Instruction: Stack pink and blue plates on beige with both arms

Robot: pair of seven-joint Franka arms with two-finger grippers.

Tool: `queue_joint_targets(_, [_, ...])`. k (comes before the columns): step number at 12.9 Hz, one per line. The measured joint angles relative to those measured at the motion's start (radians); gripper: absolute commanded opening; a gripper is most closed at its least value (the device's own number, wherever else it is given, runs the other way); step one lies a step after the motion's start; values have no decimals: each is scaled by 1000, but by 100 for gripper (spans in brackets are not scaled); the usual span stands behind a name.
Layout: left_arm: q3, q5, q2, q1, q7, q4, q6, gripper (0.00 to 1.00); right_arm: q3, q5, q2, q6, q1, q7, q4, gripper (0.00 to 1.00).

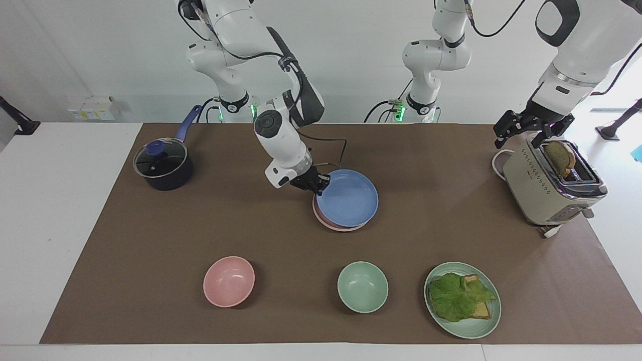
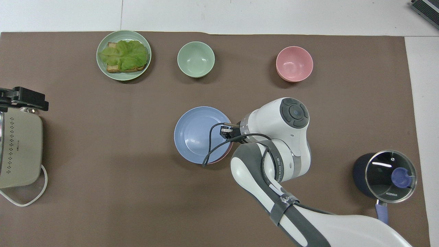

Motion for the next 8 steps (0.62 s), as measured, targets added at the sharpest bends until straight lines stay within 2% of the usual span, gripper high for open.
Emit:
queue_joint_targets(1, [0, 0, 0, 0, 0, 0, 0, 100, 0, 0, 0, 0, -1, 0, 0, 57])
queue_joint_targets(2, [0, 0, 0, 0, 0, 0, 0, 100, 0, 0, 1, 0, -3, 0, 0, 100])
queue_joint_targets(8, [0, 0, 0, 0, 0, 0, 0, 100, -10, -32, 6, 3, -13, -40, 15, 100])
